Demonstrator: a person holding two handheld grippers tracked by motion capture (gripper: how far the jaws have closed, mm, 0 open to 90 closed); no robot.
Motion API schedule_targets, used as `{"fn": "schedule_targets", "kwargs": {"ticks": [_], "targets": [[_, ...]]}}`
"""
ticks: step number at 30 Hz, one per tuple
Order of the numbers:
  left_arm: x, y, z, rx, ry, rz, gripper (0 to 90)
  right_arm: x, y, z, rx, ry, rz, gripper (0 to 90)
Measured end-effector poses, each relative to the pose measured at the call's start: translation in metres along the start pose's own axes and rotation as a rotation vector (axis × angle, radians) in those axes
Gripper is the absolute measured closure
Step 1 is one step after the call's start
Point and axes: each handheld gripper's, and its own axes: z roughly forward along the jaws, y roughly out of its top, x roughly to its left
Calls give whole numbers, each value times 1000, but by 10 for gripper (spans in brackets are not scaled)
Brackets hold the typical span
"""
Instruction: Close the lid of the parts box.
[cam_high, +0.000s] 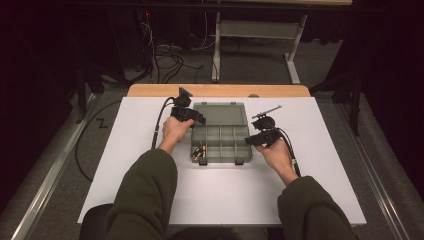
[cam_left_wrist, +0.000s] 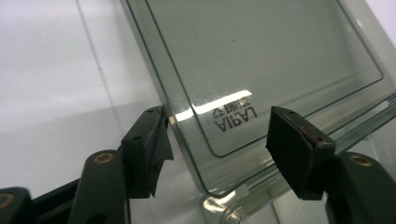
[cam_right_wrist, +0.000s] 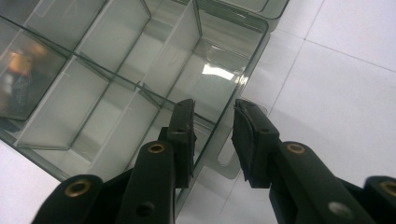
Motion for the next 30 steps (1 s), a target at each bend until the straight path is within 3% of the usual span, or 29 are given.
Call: {"fn": "schedule_targets", "kwargs": {"ticks": [30], "targets": [[-7, 4, -13, -33, -21, 26, 434, 1, 1, 0, 14, -10, -5, 717]]}}
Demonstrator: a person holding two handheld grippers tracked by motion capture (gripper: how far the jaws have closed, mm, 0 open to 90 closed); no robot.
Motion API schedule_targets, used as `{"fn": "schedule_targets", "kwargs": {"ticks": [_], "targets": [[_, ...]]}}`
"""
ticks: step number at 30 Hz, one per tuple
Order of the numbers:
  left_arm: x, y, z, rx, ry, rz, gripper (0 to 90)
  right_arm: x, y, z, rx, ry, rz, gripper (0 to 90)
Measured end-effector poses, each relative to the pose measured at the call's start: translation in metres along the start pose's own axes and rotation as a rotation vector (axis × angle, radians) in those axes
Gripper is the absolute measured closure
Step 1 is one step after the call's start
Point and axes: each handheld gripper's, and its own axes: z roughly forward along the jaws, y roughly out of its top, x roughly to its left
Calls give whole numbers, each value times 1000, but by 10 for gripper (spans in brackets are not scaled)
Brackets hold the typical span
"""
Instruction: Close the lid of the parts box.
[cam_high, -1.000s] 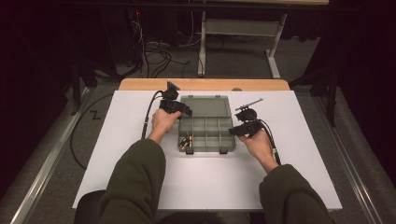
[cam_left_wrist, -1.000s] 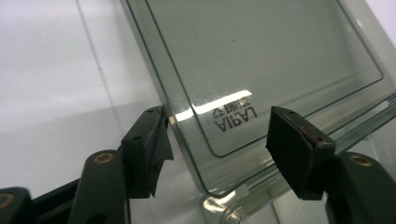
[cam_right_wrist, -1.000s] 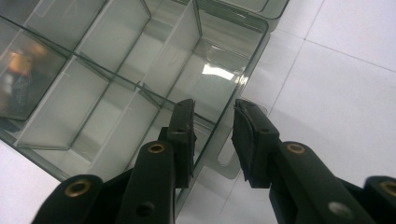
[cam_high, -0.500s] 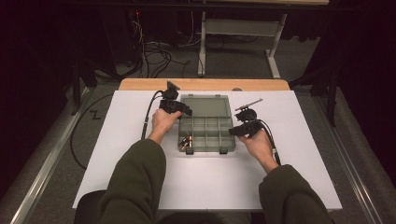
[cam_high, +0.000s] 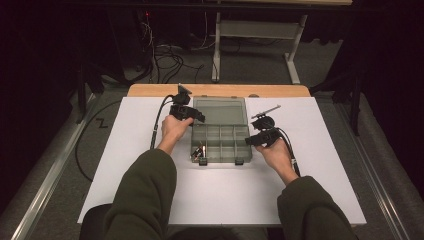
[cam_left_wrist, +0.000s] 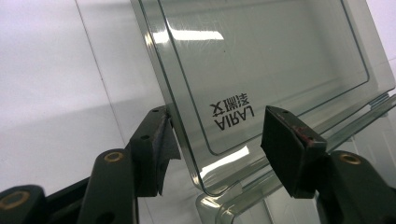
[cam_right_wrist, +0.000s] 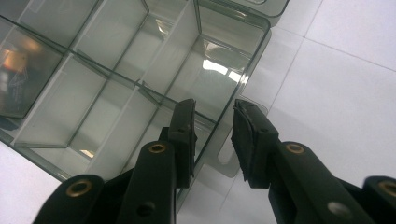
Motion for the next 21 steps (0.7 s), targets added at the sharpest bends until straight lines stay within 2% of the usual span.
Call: {"fn": "schedule_targets", "kwargs": {"ticks": [1, 2, 3, 4, 15, 21], "targets": [[0, 0, -1, -1, -1, 5, 434, 0, 0, 0, 0, 1, 1, 717], [1, 0, -3, 26, -15, 42, 434, 0, 0, 0, -2, 0, 1, 717], [-4, 0, 1, -47, -11, -28, 434, 0, 0, 0, -3, 0, 1, 717], [-2, 0, -3, -7, -7, 9, 435, 0, 0, 0, -3, 0, 2, 717], [-6, 1, -13, -25, -37, 34, 446, 0, 0, 0, 0, 1, 4, 717], [-9, 0, -20, -34, -49, 83, 450, 1, 0, 0, 0, -3, 4, 717]]}}
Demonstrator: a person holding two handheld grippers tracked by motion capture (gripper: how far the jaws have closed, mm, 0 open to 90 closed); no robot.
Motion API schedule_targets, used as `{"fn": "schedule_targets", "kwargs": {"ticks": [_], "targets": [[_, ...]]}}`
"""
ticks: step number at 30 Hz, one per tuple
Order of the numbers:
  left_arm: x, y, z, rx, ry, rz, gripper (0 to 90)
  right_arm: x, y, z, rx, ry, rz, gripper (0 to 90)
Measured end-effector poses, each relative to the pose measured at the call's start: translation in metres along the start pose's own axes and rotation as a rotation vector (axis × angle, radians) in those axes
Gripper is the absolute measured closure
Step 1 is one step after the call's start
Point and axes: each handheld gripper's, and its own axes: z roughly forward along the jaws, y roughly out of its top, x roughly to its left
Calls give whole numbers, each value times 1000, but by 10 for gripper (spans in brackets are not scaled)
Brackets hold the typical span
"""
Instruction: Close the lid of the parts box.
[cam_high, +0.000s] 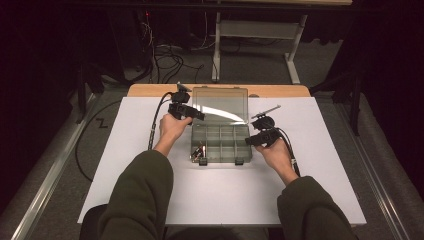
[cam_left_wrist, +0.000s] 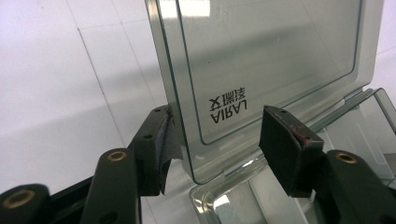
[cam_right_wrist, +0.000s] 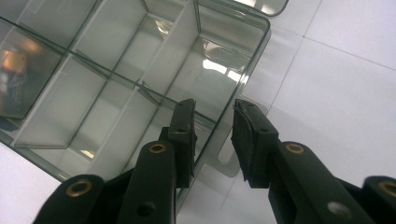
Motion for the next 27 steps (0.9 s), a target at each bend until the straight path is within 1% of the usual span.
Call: {"fn": "schedule_targets", "kwargs": {"ticks": [8, 11, 13, 16, 17, 20, 25, 27], "targets": [[-4, -2, -10, -16, -25, 40, 465, 0, 0, 0, 1, -2, -1, 718], [-6, -5, -13, -26, -28, 78, 474, 0, 0, 0, 1, -2, 1, 718], [-6, -7, -14, -34, -26, 90, 478, 0, 0, 0, 0, -3, 0, 718], [-9, -10, -17, -52, -26, 123, 481, 0, 0, 0, -3, -3, 0, 719], [-9, -11, -18, -51, -24, 131, 484, 1, 0, 0, -5, -4, 0, 719], [-9, -13, -20, -53, -25, 139, 488, 1, 0, 0, -4, -9, 0, 719], [-11, -16, -24, -51, -27, 179, 492, 1, 0, 0, -4, -7, 1, 719], [-12, -17, -25, -58, -28, 181, 496, 1, -1, 0, -8, -7, 2, 719]]}}
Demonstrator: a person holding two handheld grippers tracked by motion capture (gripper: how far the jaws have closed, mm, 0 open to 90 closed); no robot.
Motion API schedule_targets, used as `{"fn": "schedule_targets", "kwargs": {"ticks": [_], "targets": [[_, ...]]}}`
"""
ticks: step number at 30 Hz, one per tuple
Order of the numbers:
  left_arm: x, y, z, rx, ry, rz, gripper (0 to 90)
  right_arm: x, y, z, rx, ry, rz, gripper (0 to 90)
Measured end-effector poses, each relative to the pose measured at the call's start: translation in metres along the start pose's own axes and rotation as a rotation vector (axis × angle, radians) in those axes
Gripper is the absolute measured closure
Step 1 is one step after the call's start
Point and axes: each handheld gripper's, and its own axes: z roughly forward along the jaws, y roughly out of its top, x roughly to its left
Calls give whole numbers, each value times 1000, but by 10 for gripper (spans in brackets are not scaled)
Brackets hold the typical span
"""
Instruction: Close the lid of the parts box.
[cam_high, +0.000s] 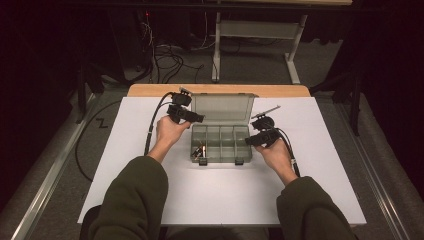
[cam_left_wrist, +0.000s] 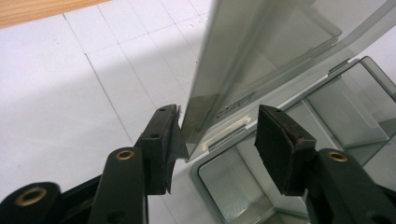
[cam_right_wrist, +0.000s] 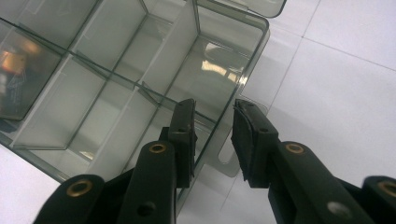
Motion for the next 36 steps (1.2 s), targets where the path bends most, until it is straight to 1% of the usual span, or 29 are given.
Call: {"fn": "schedule_targets", "kwargs": {"ticks": [1, 4, 5, 8, 9, 14, 15, 18, 19, 20, 21, 22, 23, 24, 26, 27, 28, 29, 31, 34, 36], "targets": [[0, -1, -1, -3, -3, 5, 499, 0, 0, 0, 1, -1, 3, 718], [1, -4, -5, -11, -14, 2, 503, 0, 0, 0, -3, -3, -2, 719], [1, -4, -6, -8, -19, 5, 505, 1, 0, 0, -4, -4, -3, 719], [0, -8, -10, -19, -22, 24, 503, 0, 0, 0, -3, -3, 0, 719], [0, -9, -11, -17, -21, 36, 502, 1, -1, 0, -3, -3, 0, 718], [-1, -13, -13, -32, -33, 45, 476, 0, -2, 0, -9, -1, -4, 719], [0, -14, -14, -33, -37, 52, 473, 0, -2, 0, -10, -1, -3, 719], [0, -15, -15, -39, -43, 42, 472, 0, -2, 0, -14, 1, -3, 718], [0, -16, -16, -37, -44, 47, 471, 0, -2, 0, -15, 0, -5, 718], [-2, -17, -14, -59, -46, 35, 466, 0, -3, 0, -17, -3, -8, 718], [-3, -18, -14, -74, -48, 28, 464, 0, -4, 0, -24, -5, -22, 718], [-3, -19, -14, -77, -46, 29, 464, 0, -4, 0, -28, -3, -28, 718], [0, -19, -16, -54, -48, 61, 464, 0, -4, 0, -29, -2, -30, 717], [-1, -20, -15, -60, -45, 55, 464, 0, -4, 0, -28, -2, -31, 717], [-2, -20, -14, -76, -49, 30, 464, 0, -4, 0, -29, -4, -38, 716], [-2, -20, -15, -74, -49, 32, 464, 0, -4, 0, -31, -3, -40, 716], [1, -20, -17, -49, -52, 63, 464, 0, -4, 0, -34, -3, -48, 715], [1, -20, -17, -49, -51, 62, 464, 0, -5, 0, -38, -4, -57, 697], [1, -19, -17, -49, -52, 60, 464, 0, -5, 0, -40, 11, -64, 666], [1, -18, -17, -50, -55, 60, 468, -1, -6, -4, -47, 32, -76, 662], [1, -18, -18, -51, -57, 59, 468, -4, -7, -10, -66, 44, -67, 666]]}}
